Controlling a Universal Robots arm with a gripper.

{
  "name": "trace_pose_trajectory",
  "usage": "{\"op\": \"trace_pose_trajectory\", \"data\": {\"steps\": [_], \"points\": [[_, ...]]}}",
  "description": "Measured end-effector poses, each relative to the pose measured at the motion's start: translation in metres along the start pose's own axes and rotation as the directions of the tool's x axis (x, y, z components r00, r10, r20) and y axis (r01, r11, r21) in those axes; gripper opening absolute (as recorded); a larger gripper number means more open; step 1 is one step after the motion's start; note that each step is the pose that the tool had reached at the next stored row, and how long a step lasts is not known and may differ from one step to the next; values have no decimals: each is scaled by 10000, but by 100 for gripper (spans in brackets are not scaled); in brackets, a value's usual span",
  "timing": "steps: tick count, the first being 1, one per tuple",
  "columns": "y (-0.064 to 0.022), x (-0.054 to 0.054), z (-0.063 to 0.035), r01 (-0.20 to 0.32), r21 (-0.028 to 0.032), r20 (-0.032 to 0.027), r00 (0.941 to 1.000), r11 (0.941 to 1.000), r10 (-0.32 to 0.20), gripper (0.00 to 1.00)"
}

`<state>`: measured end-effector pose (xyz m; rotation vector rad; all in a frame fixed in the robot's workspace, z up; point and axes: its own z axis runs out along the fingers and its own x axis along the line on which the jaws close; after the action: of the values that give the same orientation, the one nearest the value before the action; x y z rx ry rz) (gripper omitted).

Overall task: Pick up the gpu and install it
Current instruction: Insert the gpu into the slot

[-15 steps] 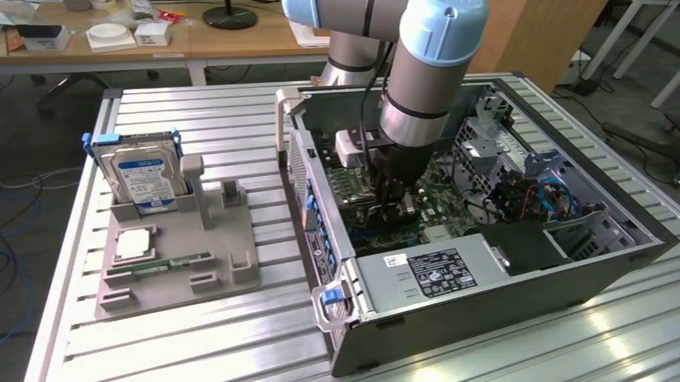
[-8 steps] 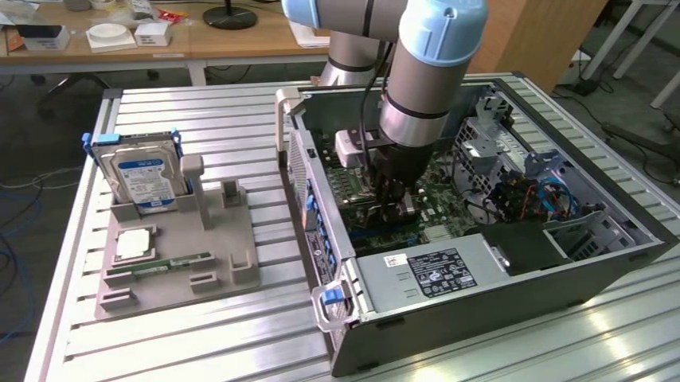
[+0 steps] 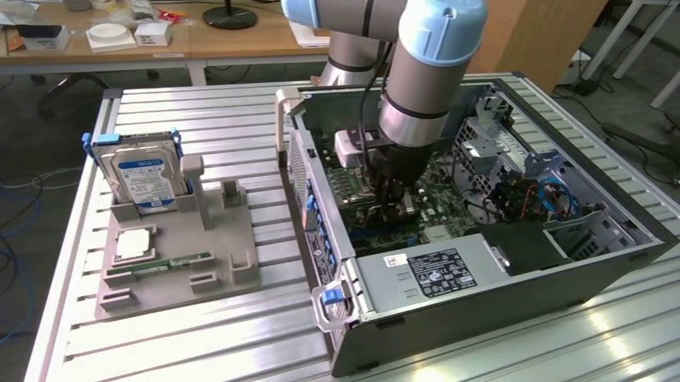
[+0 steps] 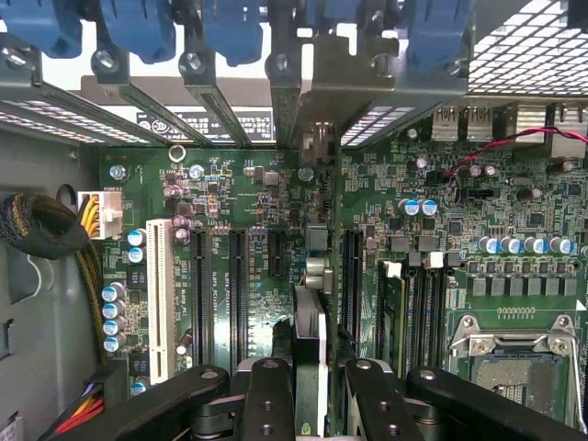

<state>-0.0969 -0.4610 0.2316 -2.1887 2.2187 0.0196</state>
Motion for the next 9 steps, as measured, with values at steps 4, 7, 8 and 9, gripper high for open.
{"op": "trace_pose_trajectory", "data": {"steps": [4,7,8,9], "points": [[14,2,11,4,5,-9,10000,10000,-4,27],[18,3,19,3,26,-13,10000,10000,-3,27],[18,3,19,4,27,-13,10000,10000,-4,27],[20,2,19,4,9,-4,10000,10000,-4,27]]}}
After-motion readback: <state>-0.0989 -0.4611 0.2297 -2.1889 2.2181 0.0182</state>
